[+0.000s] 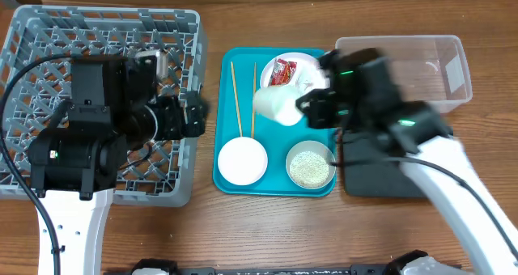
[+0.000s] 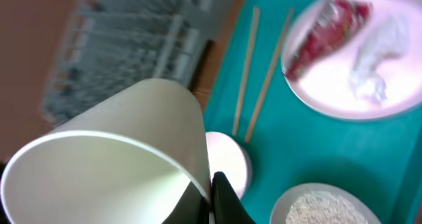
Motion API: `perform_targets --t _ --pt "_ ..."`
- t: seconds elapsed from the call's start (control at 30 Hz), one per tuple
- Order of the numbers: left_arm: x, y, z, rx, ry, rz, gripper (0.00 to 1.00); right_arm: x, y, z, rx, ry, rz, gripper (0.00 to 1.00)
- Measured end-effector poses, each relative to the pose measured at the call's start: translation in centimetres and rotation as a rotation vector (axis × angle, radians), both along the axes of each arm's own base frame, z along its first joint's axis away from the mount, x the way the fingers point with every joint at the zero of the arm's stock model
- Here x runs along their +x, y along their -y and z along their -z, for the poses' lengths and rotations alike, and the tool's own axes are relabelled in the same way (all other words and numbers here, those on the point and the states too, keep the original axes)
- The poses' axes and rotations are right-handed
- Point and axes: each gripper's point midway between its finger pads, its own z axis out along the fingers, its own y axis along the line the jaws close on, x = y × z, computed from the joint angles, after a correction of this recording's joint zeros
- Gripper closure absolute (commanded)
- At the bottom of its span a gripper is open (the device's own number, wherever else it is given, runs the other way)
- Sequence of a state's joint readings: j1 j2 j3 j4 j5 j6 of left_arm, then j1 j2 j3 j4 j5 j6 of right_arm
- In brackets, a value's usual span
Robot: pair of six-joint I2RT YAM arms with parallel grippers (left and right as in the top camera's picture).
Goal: Sort waste into correct bins and load items into the dishwasher
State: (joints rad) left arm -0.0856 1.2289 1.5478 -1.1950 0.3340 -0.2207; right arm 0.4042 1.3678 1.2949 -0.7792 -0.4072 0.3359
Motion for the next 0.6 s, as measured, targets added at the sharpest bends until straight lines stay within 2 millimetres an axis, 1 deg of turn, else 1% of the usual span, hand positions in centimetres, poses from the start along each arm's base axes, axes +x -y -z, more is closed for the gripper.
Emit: perform_targets --t 0.1,0.13,0.2,0.3,0.37,0.43,0.6 --pt "-0.2 3.6 -2.4 -0.137 0.092 0.204 0.0 -1.0 1.3 -3.6 0.118 0.087 -0.111 0.96" --pt "-0.6 4.8 -3.4 -0.191 0.128 0.282 0.02 -1.3 1.5 -4.4 0.155 0.107 -0.147 0.96" --pt "-1.2 6.5 -5.0 -0.27 0.177 0.39 0.08 -1.8 1.3 -5.9 0.231 0.145 -0.226 0.96" --pt "-2.4 8.7 -7.9 -0.407 0.268 0.571 0.14 -2.9 0.5 -7.8 0.331 0.195 -0.345 0.96" --pt "-3.3 9.6 -9.1 -0.477 0.301 0.664 0.15 -3.7 -0.2 -9.0 0.38 0.232 -0.42 0.96" --pt "-4.1 10.1 -9.8 -0.539 0.303 0.728 0.14 -4.5 -0.8 -10.0 0.421 0.269 -0.485 0.96" --pt "-4.9 10.8 -10.3 -0.66 0.257 0.816 0.12 -5.8 -1.8 -12.6 0.501 0.367 -0.614 0.96"
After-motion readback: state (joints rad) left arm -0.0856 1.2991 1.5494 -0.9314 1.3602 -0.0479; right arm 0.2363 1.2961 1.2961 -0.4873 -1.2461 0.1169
